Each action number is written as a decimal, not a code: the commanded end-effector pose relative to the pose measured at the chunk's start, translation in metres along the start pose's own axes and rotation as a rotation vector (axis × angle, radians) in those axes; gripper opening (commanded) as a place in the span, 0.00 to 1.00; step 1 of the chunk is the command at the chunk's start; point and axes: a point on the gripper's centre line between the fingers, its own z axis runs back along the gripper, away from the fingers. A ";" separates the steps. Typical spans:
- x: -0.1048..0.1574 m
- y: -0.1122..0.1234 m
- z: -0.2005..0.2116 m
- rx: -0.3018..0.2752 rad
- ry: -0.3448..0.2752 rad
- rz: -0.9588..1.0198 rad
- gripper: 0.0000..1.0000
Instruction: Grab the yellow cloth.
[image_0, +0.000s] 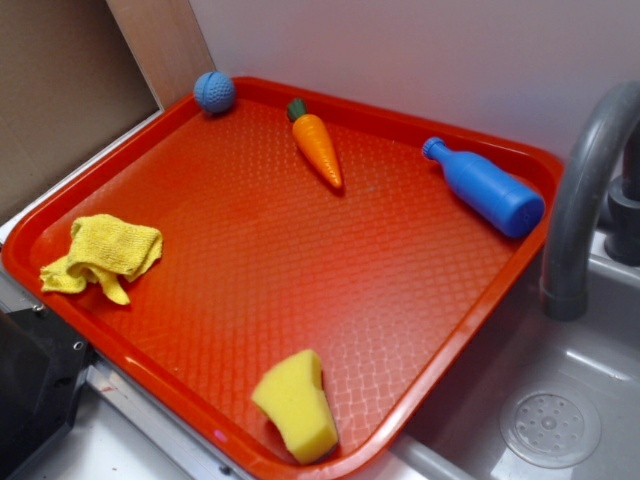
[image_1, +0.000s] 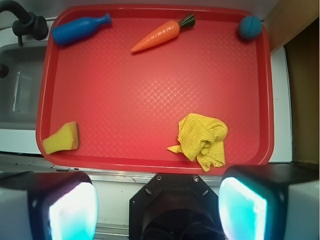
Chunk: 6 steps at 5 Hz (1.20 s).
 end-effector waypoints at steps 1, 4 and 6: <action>0.000 0.000 0.000 0.000 0.000 0.000 1.00; -0.015 0.084 -0.129 -0.081 0.086 0.258 1.00; -0.014 0.095 -0.178 -0.068 0.086 0.191 1.00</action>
